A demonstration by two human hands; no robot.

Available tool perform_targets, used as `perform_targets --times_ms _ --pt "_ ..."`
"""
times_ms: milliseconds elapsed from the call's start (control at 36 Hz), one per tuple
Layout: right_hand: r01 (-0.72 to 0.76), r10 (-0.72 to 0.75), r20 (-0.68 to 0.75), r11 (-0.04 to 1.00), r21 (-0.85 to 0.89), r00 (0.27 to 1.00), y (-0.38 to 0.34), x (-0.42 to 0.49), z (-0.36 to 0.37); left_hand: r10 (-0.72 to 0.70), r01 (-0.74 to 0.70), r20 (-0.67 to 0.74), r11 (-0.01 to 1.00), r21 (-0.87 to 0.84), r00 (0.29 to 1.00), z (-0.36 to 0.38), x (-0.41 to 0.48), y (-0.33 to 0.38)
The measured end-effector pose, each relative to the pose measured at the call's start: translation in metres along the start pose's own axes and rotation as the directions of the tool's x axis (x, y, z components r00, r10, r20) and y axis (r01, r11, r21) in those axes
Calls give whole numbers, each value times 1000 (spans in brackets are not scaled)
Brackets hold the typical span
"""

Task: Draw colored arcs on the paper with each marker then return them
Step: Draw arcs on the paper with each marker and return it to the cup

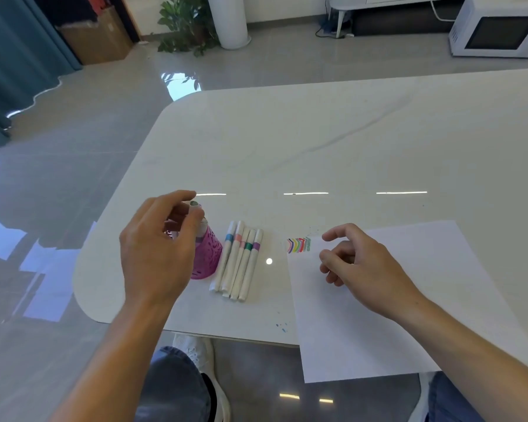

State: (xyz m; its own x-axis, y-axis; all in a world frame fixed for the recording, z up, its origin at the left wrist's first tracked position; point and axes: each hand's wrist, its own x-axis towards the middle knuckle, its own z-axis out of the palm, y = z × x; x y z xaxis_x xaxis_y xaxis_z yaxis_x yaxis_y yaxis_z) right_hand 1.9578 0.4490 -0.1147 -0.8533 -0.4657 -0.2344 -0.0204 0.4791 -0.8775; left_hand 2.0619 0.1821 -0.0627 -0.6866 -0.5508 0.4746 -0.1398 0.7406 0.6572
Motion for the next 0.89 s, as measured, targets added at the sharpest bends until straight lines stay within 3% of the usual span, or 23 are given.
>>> perform_targets --times_ms 278,444,694,778,889 --pt "6 -5 14 999 -43 1000 -2 -2 -1 -71 55 68 974 222 995 7 -5 -1" --pt "6 -5 21 998 -61 1000 -2 -2 0 -55 37 70 971 238 996 10 -7 4" --pt "12 -11 12 996 -92 1000 -1 -1 -2 221 -243 125 947 209 967 23 -22 29" --pt "11 -10 5 993 -114 1000 1 0 -4 129 -180 254 965 188 958 36 -32 38" --pt "-18 18 0 985 -174 1000 5 2 -9 -72 -62 401 948 312 913 52 -47 33"
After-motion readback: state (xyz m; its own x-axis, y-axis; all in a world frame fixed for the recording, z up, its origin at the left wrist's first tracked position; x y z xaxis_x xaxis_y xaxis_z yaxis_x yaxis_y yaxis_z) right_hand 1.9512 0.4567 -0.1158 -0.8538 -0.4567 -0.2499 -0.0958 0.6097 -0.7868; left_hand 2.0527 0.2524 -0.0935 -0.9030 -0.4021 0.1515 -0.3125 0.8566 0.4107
